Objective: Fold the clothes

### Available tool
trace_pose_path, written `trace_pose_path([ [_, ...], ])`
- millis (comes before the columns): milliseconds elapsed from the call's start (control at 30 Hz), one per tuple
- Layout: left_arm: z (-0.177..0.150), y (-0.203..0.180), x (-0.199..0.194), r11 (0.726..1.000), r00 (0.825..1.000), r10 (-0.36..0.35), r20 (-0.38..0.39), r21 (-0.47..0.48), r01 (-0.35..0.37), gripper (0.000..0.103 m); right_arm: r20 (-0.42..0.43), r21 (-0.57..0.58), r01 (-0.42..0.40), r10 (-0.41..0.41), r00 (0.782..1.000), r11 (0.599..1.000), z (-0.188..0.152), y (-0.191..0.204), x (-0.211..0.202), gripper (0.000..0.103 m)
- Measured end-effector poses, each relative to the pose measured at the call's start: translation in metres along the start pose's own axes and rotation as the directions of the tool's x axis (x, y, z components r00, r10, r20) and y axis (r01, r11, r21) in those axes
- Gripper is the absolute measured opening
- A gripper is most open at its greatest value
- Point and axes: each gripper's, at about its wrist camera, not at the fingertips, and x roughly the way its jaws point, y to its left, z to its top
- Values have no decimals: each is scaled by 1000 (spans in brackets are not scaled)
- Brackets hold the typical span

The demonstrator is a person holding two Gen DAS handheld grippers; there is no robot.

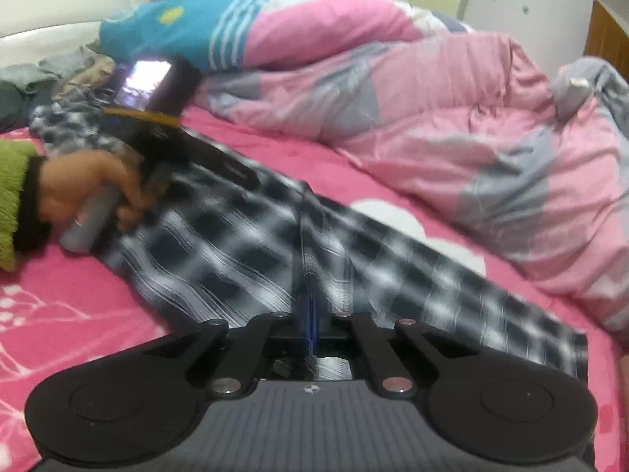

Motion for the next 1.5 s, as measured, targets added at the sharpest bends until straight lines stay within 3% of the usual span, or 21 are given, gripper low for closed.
trace_pose_path([
  [200, 0, 0, 0, 1000, 1000, 1, 0, 3, -1, 48, -9, -9, 40, -40, 999, 999, -2, -2, 9, 0],
  [267, 0, -1, 0, 1000, 1000, 1, 0, 3, -1, 48, 1, -28, 89, -89, 996, 996, 0, -6, 10, 0],
  [500, -1, 0, 0, 1000, 1000, 6, 1, 1, -6, 48, 35, -121, 274, -272, 962, 954, 15, -45, 29, 0],
  [667, -1, 0, 0, 1000, 1000, 8, 1, 2, -8, 48, 16, -147, 325, -327, 945, 934, 29, -86, 57, 0],
  [867, -1, -1, 0, 1000, 1000, 11, 2, 3, -11, 48, -38, -161, 296, -306, 951, 941, 36, -112, 95, 0],
  [1100, -1, 0, 0, 1000, 1000, 13, 2, 5, -13, 48, -118, -83, 229, -238, 964, 970, 19, -137, 138, 0],
  [1200, -2, -1, 0, 1000, 1000, 14, 3, 9, -14, 48, -124, 28, 177, -172, 977, 984, 11, -154, 146, 0],
  [1233, -2, 0, 0, 1000, 1000, 14, 3, 10, -14, 48, -118, 139, 137, -121, 986, 981, 11, -169, 144, 0],
  [1267, -2, -1, 0, 1000, 1000, 14, 3, 10, -14, 48, -107, 250, 94, -69, 992, 964, 10, -184, 142, 2],
  [1300, -2, -1, 1, 1000, 1000, 15, 2, 11, -15, 48, -92, 403, 28, 11, 996, 915, 7, -206, 140, 8],
  [1333, -2, -1, 1, 1000, 1000, 18, 1, 14, -18, 48, -64, 518, -2, 41, 997, 855, -1, -223, 133, 13],
  [1400, -1, -2, 1, 1000, 1000, 19, -1, 20, -19, 48, 3, 717, -62, 86, 996, 694, -17, -257, 117, 21],
  [1467, 0, 0, 1, 1000, 1000, 11, -4, 14, -11, 48, 79, 866, -124, 111, 991, 485, -34, -291, 102, 21],
  [1500, 1, 1, -1, 1000, 1000, 7, -4, 5, -7, 48, 91, 863, -124, 90, 992, 490, -34, -295, 85, 21],
])
